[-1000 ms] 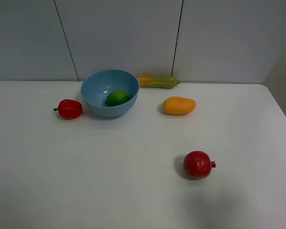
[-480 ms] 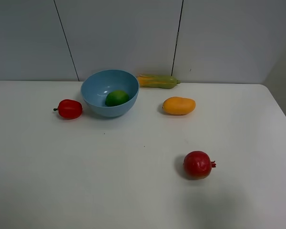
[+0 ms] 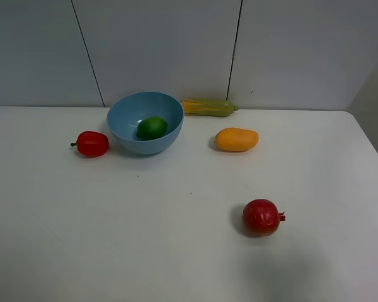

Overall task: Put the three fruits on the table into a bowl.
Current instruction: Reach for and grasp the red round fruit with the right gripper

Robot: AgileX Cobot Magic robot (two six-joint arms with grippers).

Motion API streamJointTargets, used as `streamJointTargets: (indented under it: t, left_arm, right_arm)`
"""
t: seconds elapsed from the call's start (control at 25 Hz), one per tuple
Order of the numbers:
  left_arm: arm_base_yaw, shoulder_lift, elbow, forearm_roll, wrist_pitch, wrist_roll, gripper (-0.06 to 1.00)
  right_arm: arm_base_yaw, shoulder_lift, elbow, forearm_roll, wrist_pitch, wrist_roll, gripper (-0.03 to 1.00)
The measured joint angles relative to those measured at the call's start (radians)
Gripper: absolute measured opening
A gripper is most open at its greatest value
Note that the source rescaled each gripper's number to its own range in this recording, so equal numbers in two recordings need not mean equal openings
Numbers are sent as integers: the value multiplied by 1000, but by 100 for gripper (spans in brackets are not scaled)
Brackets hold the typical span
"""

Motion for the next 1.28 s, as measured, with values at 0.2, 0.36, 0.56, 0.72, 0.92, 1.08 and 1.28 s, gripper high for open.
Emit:
streamJointTargets:
  t: [0.2,0.36,0.56,0.72,0.92,1.08,1.28]
  left_arm:
    - [0,0,0,1,0,0,96]
    - [0,0,0,1,0,0,96]
    - [0,0,0,1,0,0,96]
    - [0,0,0,1,0,0,96]
    - [0,0,0,1,0,0,97]
    - [0,0,0,1,0,0,97]
    - [0,0,0,1,0,0,97]
  right_arm:
    - [0,0,0,0,0,0,88]
    - [0,0,0,0,0,0,88]
    - [0,0,0,1,0,0,88]
    - [0,42,-45,12,-2,0,88]
    - [0,331,-136,33,34,-3,88]
    - [1,618,-203,93,41,-32,88]
    - [143,918,-282,107,24,-158,86]
